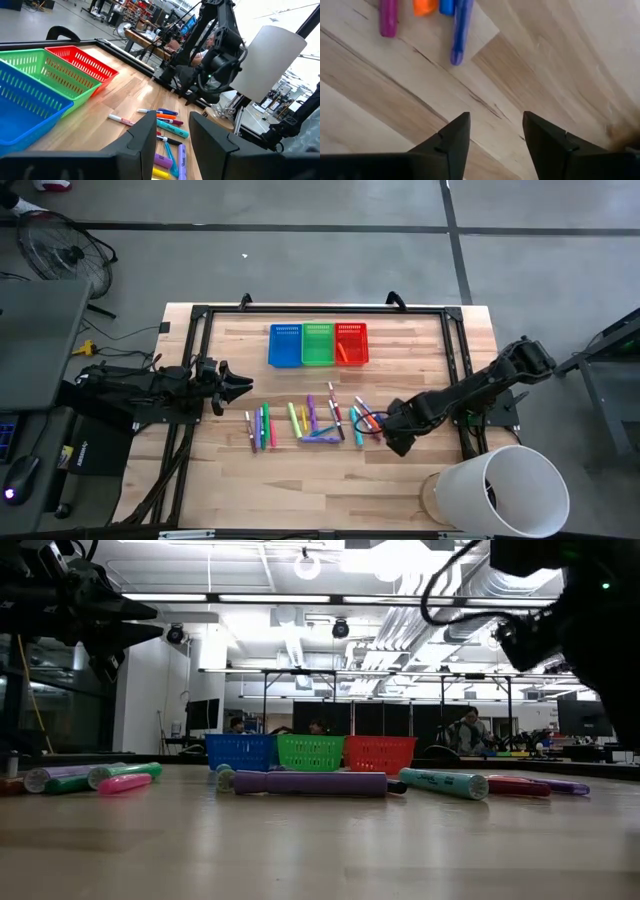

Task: Pick & Place Markers
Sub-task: Put the blue highlighter pen into the red bin

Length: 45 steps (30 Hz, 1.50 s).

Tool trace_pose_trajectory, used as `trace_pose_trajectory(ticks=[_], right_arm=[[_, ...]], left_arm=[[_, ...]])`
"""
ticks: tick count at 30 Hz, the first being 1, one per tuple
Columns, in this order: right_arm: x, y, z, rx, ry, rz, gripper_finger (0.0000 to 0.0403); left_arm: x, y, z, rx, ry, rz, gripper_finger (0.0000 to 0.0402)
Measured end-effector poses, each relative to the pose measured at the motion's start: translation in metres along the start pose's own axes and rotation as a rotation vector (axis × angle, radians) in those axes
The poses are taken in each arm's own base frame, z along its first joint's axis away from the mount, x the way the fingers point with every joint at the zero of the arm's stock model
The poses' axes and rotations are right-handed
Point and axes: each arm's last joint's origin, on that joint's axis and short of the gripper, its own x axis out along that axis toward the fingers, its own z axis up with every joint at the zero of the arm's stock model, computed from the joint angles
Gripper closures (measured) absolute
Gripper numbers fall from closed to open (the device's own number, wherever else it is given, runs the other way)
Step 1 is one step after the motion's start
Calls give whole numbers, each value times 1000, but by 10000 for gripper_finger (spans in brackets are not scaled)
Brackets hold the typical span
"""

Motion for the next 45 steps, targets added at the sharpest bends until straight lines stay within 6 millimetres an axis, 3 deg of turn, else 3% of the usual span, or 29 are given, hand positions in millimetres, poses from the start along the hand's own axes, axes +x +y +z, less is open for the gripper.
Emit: trace_pose_trajectory(ticks=[7,20,38,45], right_arm=[[7,-3,4,15,6,25,230],[7,-6,29,56,-85,104,235],[21,4,37,22,-82,123,238],[35,9,41,1,-61,98,238]], left_arm=[[0,0,0,0,1,0,286],[0,0,0,0,0,0,286],[0,0,0,0,1,0,286],[0,0,0,0,1,0,286]])
